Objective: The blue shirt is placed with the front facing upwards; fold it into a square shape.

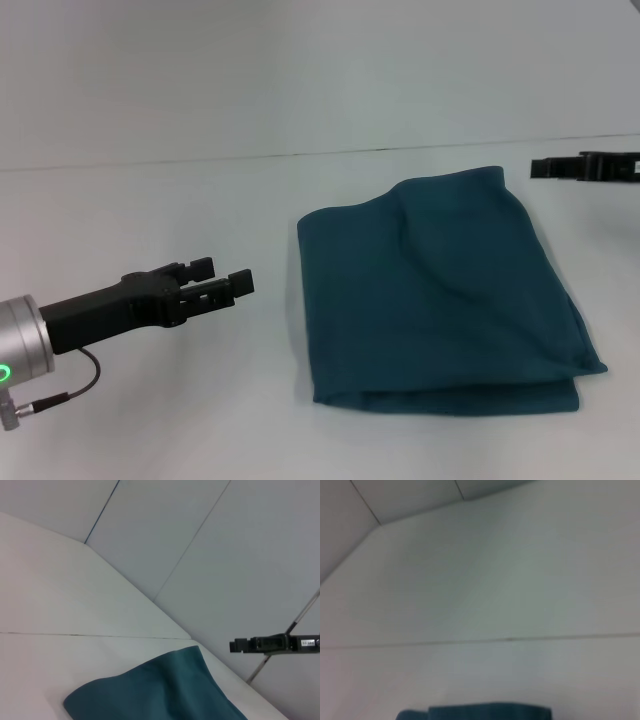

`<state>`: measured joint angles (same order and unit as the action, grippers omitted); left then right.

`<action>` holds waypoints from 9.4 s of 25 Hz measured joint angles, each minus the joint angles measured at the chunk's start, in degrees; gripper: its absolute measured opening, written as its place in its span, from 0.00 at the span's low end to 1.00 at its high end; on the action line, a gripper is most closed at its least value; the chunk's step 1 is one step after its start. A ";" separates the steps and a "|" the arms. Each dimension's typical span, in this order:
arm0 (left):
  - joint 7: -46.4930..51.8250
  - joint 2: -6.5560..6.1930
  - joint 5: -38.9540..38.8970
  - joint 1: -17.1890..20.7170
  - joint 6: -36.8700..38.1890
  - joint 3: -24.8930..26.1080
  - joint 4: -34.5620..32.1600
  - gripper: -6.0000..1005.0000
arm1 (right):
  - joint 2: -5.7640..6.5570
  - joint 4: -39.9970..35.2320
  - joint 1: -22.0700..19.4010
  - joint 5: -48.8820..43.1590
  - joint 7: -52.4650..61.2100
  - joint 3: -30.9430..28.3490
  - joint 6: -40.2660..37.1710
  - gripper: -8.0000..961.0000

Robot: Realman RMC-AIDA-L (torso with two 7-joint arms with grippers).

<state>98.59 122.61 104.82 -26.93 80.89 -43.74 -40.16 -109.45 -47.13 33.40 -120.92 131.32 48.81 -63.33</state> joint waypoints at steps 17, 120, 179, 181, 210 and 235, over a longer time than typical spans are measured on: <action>0.01 0.00 -0.04 0.08 -0.30 0.08 0.26 0.90 | -3.71 7.60 4.12 -3.37 -2.27 0.44 10.47 0.55; -0.36 0.42 -0.01 0.31 -0.22 0.67 0.35 0.90 | -10.15 13.24 2.94 7.14 -26.85 1.58 27.03 0.01; 1.27 0.09 2.05 -2.00 -0.53 0.44 4.31 0.90 | -0.74 4.10 -8.77 -7.53 -5.95 -11.20 -18.82 0.65; 1.24 0.09 2.05 -1.94 -0.55 0.48 4.31 0.90 | -0.92 4.48 -8.42 -8.26 -5.87 -11.19 -18.22 0.64; 1.16 0.00 2.05 -2.25 -1.88 0.41 4.61 0.90 | -1.01 7.40 -7.28 -9.01 -6.74 -11.70 -16.79 0.07; 1.61 0.09 2.05 -2.24 -1.97 0.59 4.66 0.90 | 0.37 7.00 -9.54 -9.02 -8.64 -14.77 -19.77 0.13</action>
<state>100.19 122.69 106.87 -29.18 78.92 -43.15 -35.51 -109.08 -40.13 23.86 -129.94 122.68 34.04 -83.10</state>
